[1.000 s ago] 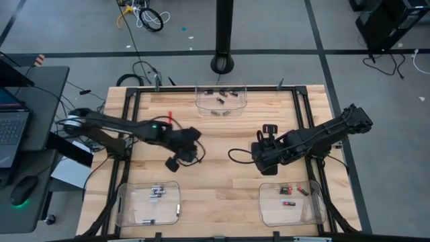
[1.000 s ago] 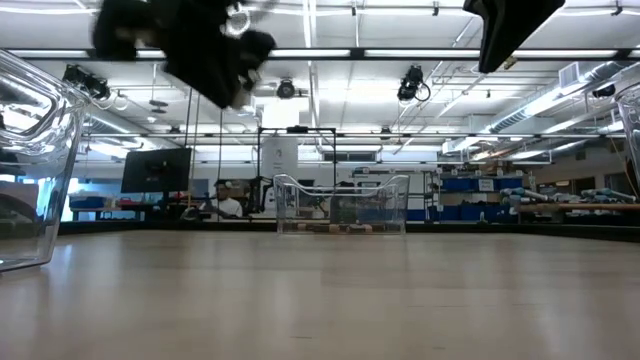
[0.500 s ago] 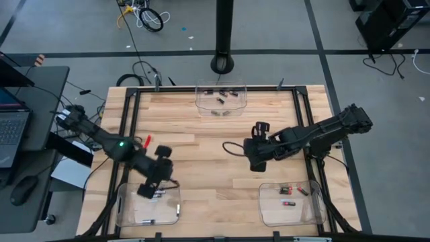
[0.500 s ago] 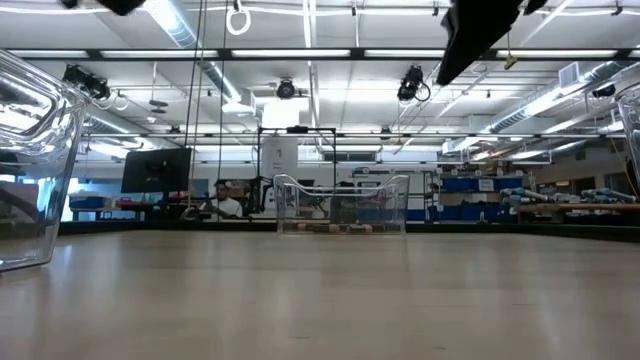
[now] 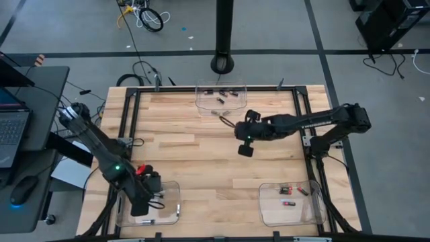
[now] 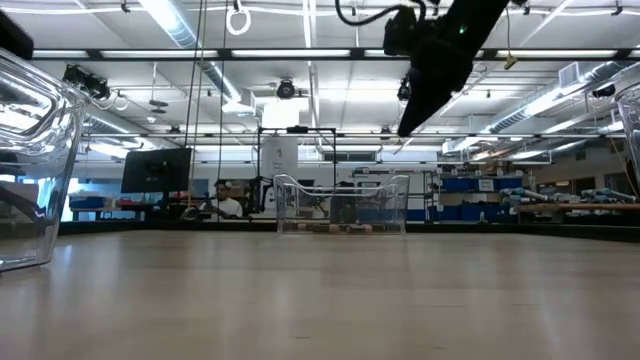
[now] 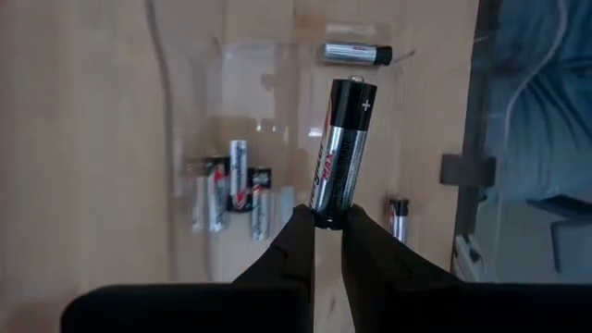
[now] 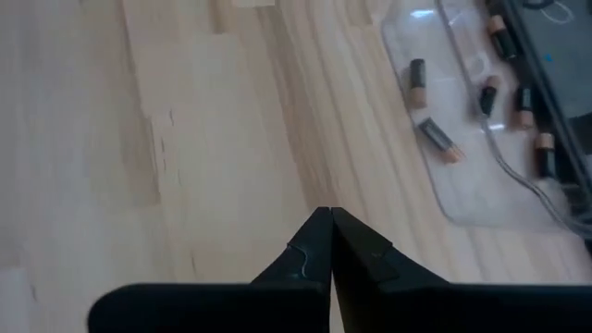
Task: Sort batteries
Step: Put the silver battery into the bottom left transparent bin
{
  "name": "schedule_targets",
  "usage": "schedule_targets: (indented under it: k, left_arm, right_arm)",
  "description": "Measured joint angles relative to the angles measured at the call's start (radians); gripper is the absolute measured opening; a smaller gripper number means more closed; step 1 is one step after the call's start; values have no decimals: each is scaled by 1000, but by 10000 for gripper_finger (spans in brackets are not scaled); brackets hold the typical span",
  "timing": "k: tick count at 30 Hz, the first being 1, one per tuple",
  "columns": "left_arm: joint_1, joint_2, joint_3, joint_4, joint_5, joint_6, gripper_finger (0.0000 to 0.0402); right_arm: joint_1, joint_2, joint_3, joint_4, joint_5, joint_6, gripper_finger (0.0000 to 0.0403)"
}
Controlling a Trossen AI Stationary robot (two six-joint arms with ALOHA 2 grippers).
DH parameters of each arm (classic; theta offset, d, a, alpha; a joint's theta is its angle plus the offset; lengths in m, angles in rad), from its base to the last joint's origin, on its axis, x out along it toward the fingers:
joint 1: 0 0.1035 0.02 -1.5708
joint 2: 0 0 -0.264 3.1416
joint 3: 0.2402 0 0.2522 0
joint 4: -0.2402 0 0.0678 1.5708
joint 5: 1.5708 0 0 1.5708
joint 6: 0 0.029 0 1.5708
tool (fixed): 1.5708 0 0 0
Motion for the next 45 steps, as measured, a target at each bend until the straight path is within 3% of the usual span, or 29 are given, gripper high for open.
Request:
schedule_targets:
  k: [13, 18, 24, 31, 45]
  left_arm:
    - [-27, -3, -264, 343, 0, -33, 38]
    - [-25, -25, -356, 456, -13, -25, 38]
    - [-23, -35, -402, 447, 3, -78, 38]
    - [5, -35, -403, 404, 57, -104, 40]
    - [15, -35, -373, 426, 83, -88, 62]
  right_arm:
    - [-140, -19, -388, 655, -258, -232, 5]
    - [-138, -110, -553, 899, -258, -232, 5]
    - [-141, -277, -695, 963, -248, -200, 5]
    - [-141, -418, -740, 960, -229, -196, 5]
    - [-141, -443, -743, 943, -228, -192, 6]
